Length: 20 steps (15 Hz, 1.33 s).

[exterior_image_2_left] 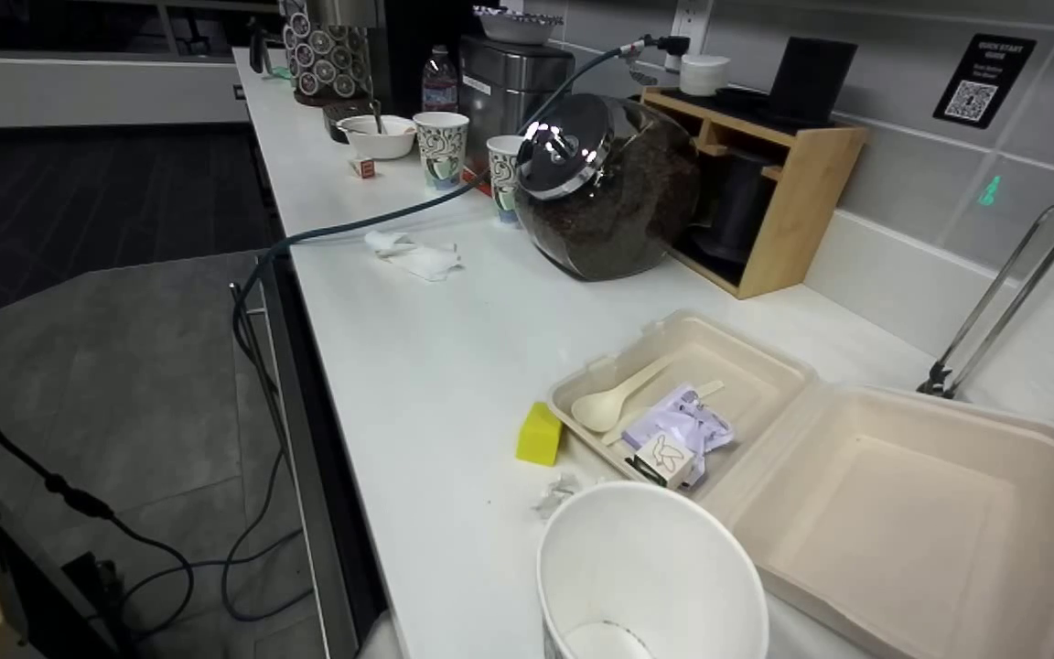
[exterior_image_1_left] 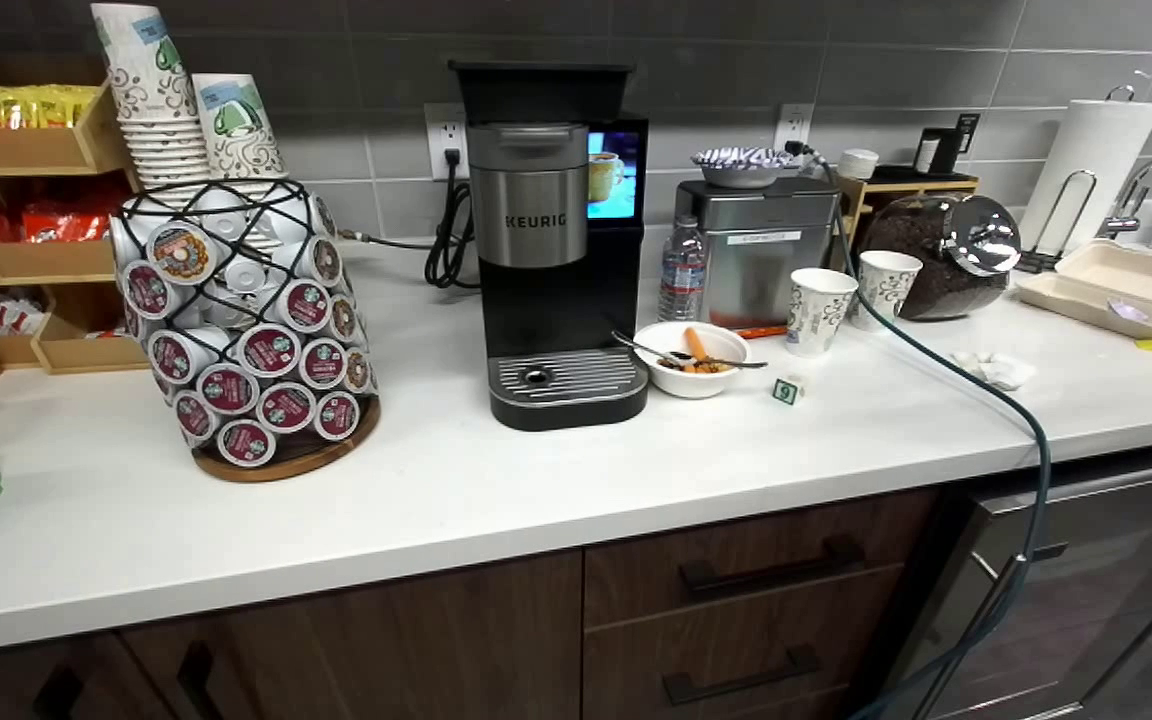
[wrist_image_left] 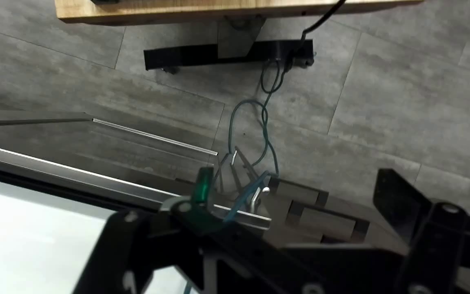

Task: Shift the block to the left

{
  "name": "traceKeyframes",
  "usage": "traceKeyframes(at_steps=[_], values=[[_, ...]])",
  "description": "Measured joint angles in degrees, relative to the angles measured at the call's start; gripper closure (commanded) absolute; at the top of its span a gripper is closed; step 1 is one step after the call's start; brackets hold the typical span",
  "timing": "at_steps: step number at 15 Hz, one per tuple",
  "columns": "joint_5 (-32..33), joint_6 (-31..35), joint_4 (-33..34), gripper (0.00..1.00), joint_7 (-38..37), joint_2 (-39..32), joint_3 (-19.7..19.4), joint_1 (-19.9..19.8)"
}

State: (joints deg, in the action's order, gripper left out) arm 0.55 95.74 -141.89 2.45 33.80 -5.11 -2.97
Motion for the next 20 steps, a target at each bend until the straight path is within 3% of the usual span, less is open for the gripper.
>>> traceKeyframes(at_steps=[7, 11, 15, 20], values=[[1.0, 9.5, 7.9, 0.0, 1.6, -6.0, -14.9, -12.0], [-2.3, 18.5, 12.5, 0.0, 1.2, -13.4, -21.3, -16.1], [-8.0, 27.3, 16.8, 0.0, -2.2, -21.5, -23.5, -18.3], [-9.3, 28.7, 19.8, 0.0, -4.2, -26.0, -23.5, -18.9]])
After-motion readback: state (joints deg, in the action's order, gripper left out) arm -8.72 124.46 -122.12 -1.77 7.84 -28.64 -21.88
